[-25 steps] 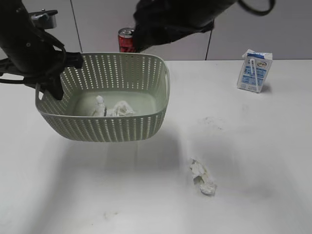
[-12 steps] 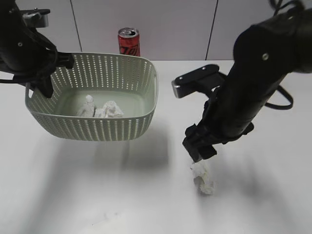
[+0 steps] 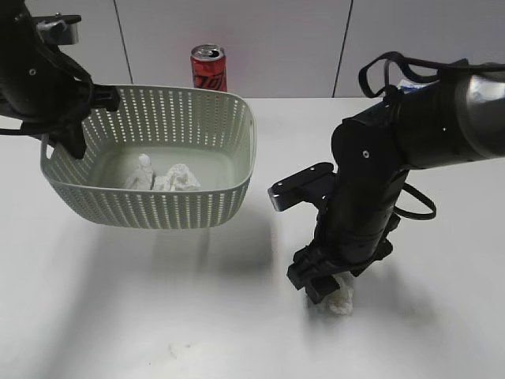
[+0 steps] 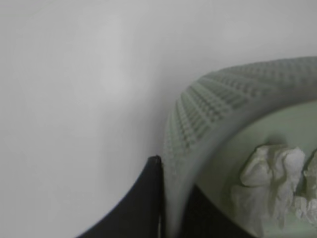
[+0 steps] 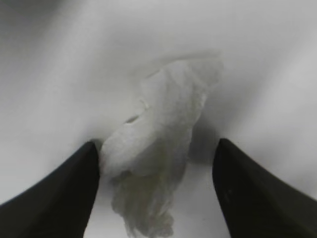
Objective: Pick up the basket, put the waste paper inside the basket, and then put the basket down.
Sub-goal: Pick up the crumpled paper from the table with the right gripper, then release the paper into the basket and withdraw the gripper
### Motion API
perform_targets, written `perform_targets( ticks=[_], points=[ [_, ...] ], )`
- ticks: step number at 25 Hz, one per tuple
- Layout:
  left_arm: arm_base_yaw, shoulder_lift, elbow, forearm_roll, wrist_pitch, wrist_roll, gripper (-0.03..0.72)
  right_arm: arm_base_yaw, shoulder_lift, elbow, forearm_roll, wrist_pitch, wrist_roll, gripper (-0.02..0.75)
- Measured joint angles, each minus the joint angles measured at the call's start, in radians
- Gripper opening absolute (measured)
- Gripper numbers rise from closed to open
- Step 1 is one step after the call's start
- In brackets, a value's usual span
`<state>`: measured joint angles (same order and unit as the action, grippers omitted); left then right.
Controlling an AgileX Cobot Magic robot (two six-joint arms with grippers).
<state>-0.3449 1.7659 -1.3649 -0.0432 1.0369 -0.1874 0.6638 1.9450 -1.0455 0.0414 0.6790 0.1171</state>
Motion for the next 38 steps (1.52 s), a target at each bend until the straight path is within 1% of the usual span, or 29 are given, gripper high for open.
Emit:
perform_targets(
  ticks=[3,5,6,8,10,11,12,14,16,19,21,23,26,30,32,33,34,36,38],
  points=[
    [0.000,0.000,0.000,0.000,0.000,0.000,0.000,0.000,0.025,0.000,0.022,0.004,0.002,0.515],
    [0.000,0.000,0.000,0.000,0.000,0.000,0.000,0.000,0.025,-0.001,0.034,0.004,0.003,0.470],
    [0.000,0.000,0.000,0.000,0.000,0.000,0.000,0.000,0.025,-0.001,0.039,0.004,0.004,0.428],
    [0.001,0.000,0.000,0.000,0.000,0.000,0.000,0.000,0.020,-0.001,0.054,0.004,0.004,0.307],
    [0.001,0.000,0.000,0.000,0.000,0.000,0.000,0.000,0.003,-0.001,0.075,0.005,0.004,0.128],
    [0.001,0.000,0.000,0.000,0.000,0.000,0.000,0.000,-0.012,-0.001,0.090,0.005,0.000,0.073],
    [0.001,0.000,0.000,0.000,0.000,0.000,0.000,0.000,-0.028,-0.001,0.105,0.006,-0.006,0.035],
    [0.001,0.000,0.000,0.000,0.000,0.000,0.000,0.000,-0.079,-0.001,0.136,0.006,-0.015,0.014],
    [0.001,0.000,0.000,0.000,0.000,0.000,0.000,0.002,-0.147,-0.001,0.167,0.006,-0.031,0.014],
    [0.001,0.000,0.000,-0.001,0.000,0.000,0.000,0.034,-0.286,-0.014,0.197,-0.009,-0.070,0.013],
    [0.001,0.000,0.000,-0.006,0.000,0.000,0.000,0.058,-0.370,-0.058,0.207,-0.049,-0.104,0.013],
    [0.001,0.000,0.000,-0.014,0.000,0.000,0.000,0.069,-0.405,-0.129,0.211,-0.098,-0.137,0.013],
    [0.001,0.000,0.000,-0.027,0.000,0.000,0.000,0.070,-0.377,-0.263,0.213,-0.127,-0.161,0.010],
    [0.001,0.000,0.000,-0.033,-0.001,0.000,0.000,0.082,-0.244,-0.424,0.217,-0.121,-0.208,0.010],
    [0.001,0.000,0.000,-0.035,-0.001,0.000,0.000,0.087,-0.161,-0.486,0.228,-0.091,-0.217,0.024],
    [0.001,0.000,0.000,-0.036,-0.001,0.000,0.000,0.088,-0.127,-0.515,0.230,-0.063,-0.219,0.050],
    [0.001,0.000,0.000,-0.036,-0.001,0.000,0.000,0.088,-0.088,-0.540,0.231,-0.027,-0.224,0.102],
    [0.001,0.000,0.000,-0.037,-0.001,0.000,0.000,0.088,-0.023,-0.578,0.231,0.035,-0.247,0.259],
    [0.001,0.000,0.000,-0.037,-0.002,0.000,0.000,0.088,0.016,-0.606,0.231,0.095,-0.257,0.466]
  ],
)
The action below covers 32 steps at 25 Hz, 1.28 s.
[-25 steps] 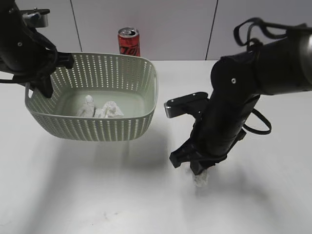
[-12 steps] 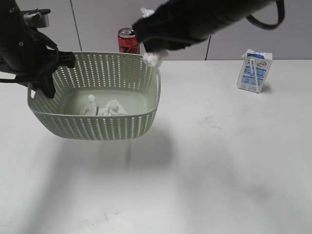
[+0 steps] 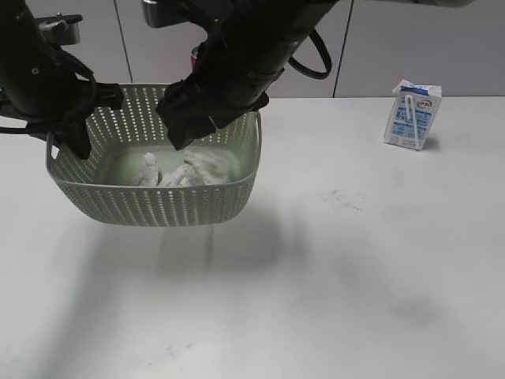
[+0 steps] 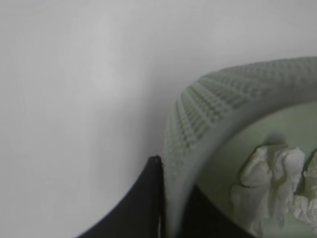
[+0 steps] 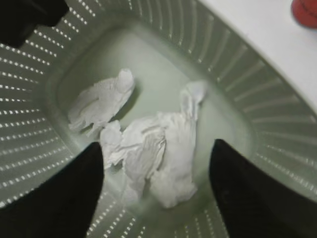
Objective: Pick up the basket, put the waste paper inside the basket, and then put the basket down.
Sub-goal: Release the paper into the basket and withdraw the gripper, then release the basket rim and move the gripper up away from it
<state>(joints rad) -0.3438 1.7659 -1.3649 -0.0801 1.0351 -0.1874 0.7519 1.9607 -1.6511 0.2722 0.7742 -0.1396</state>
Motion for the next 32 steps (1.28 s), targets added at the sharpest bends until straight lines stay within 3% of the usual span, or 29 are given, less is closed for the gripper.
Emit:
perform_targets(
  ticks=[1,3,8,17,22,29,32],
  points=[
    [0.000,0.000,0.000,0.000,-0.001,0.000,0.000,0.000,0.009,-0.007,-0.001,0.012,0.000,0.551],
    [0.000,0.000,0.000,0.000,-0.002,0.000,0.000,0.000,0.009,-0.019,-0.014,0.031,0.003,0.616],
    [0.002,0.000,0.000,-0.002,-0.004,0.000,0.000,-0.071,-0.038,-0.074,-0.122,0.128,0.066,0.627],
    [0.002,0.100,0.000,-0.027,-0.067,0.000,0.000,-0.504,-0.130,-0.127,-0.244,0.396,0.079,0.596],
    [0.001,0.160,-0.006,-0.028,-0.158,0.047,0.000,-0.702,-0.206,-0.127,-0.272,0.435,0.057,0.591],
    [-0.010,0.255,-0.041,-0.052,-0.185,0.064,0.001,-0.747,-0.451,0.023,-0.257,0.436,0.040,0.591],
    [-0.011,0.261,-0.042,-0.060,-0.206,0.070,0.078,-0.747,-0.611,0.183,-0.234,0.431,0.037,0.591]
  ],
)
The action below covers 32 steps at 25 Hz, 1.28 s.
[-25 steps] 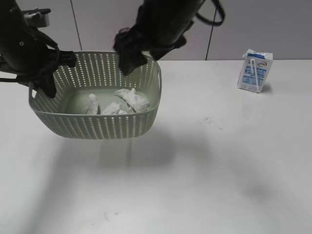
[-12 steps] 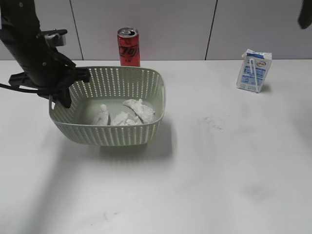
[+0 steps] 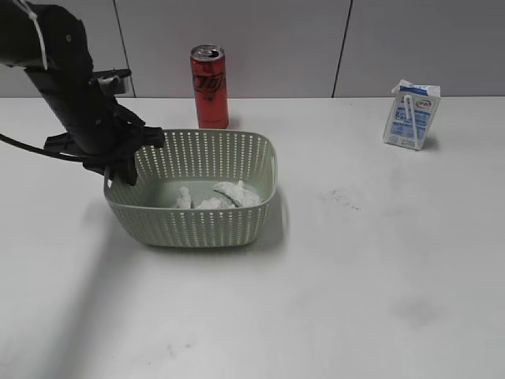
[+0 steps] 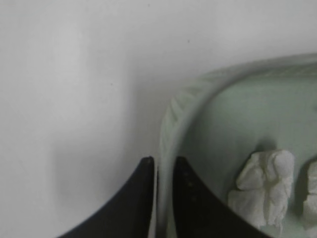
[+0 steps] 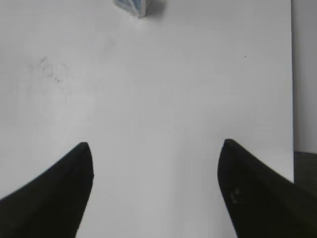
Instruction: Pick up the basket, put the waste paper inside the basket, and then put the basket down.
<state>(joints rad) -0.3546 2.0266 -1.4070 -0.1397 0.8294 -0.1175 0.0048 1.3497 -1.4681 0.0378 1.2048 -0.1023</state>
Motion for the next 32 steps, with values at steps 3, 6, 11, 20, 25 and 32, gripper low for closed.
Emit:
perform_targets(
  ticks=[3,6,11,20,25,32],
  points=[
    [0.000,0.000,-0.010,-0.003,-0.012,0.002,0.272,0.000,-0.169,0.183,0.031,-0.041,-0.007,0.589],
    [-0.001,-0.002,-0.033,-0.002,0.024,0.004,0.502,0.000,-0.344,0.410,0.042,-0.083,-0.014,0.589],
    [0.031,-0.054,-0.126,0.046,0.156,0.037,0.657,0.000,-0.645,0.752,0.040,-0.121,-0.015,0.589],
    [0.242,-0.195,-0.251,0.061,0.319,0.092,0.652,0.000,-1.191,0.965,0.040,-0.148,-0.015,0.589],
    [0.277,-0.291,-0.220,0.112,0.377,0.117,0.632,0.000,-1.345,0.966,0.040,-0.150,-0.014,0.588],
    [0.274,-0.642,0.046,0.116,0.326,0.123,0.595,0.013,-1.354,0.966,0.064,-0.151,-0.013,0.587]
  ],
)
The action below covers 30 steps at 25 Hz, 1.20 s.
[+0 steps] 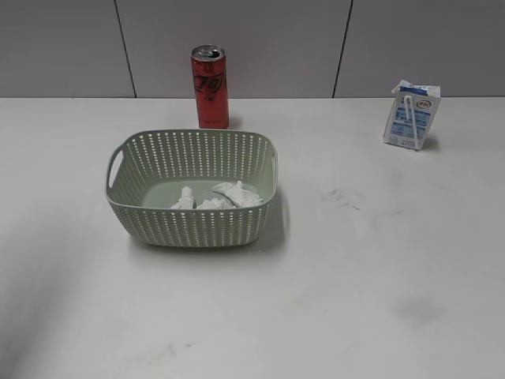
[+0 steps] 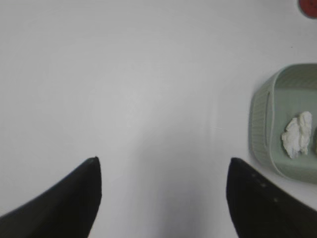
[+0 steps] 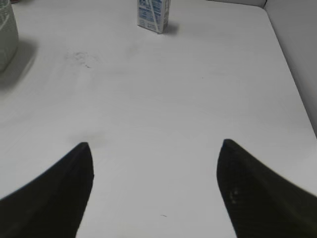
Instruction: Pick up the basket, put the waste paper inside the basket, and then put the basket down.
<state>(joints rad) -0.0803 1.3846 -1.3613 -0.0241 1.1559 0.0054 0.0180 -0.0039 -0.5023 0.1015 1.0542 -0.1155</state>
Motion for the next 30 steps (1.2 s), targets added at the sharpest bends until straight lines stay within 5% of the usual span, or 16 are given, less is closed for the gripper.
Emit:
perform_targets(
  ticks=[15,30],
  points=[
    [0.000,-0.918,0.650,0.003,-0.167,0.002,0.591,0.134,0.000,0.000,-0.022,0.000,0.079,0.587],
    [0.000,-1.388,0.872,0.002,-0.084,-0.015,0.580,0.134,0.000,0.000,-0.024,-0.001,0.081,0.587]
  ],
)
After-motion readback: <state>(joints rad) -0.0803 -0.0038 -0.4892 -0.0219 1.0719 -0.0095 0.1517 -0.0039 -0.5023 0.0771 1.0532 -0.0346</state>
